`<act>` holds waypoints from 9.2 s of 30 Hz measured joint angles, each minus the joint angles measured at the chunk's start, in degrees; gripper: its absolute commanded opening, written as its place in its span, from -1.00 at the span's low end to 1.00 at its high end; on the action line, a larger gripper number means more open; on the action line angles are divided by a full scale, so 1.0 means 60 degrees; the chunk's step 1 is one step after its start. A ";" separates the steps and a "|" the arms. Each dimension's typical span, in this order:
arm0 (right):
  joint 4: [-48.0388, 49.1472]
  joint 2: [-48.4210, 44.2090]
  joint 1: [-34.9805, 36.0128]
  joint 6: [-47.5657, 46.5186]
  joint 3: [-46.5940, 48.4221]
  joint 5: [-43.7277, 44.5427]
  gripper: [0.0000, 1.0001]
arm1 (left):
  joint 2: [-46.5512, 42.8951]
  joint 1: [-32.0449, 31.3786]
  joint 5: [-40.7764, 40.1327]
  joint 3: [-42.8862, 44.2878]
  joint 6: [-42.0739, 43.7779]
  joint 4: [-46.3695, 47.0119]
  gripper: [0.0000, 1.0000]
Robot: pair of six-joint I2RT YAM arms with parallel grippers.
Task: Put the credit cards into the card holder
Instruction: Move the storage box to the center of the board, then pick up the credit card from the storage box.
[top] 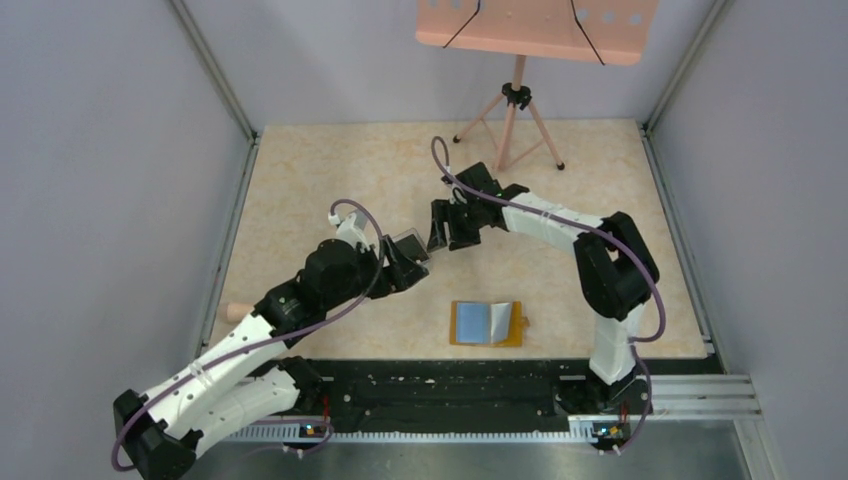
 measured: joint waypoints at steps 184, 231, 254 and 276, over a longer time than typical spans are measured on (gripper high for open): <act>0.0047 -0.1840 -0.0233 0.1220 -0.2907 -0.1188 -0.98 | 0.9949 -0.0266 -0.1461 0.6513 0.1147 -0.4404 -0.94; 0.0153 -0.1840 -0.0240 0.1217 -0.2965 -0.1268 -0.98 | 0.9992 -0.0379 -0.1341 0.6521 0.1035 -0.4615 -0.99; 0.0157 -0.1840 -0.0240 0.1217 -0.2969 -0.1275 -0.98 | 0.8994 -0.0379 -0.1260 0.5818 0.1038 -0.3869 -1.00; 0.0160 -0.1840 -0.0240 0.1217 -0.2973 -0.1275 -0.98 | 0.8393 -0.0353 -0.0940 0.5125 0.1002 -0.2940 -0.72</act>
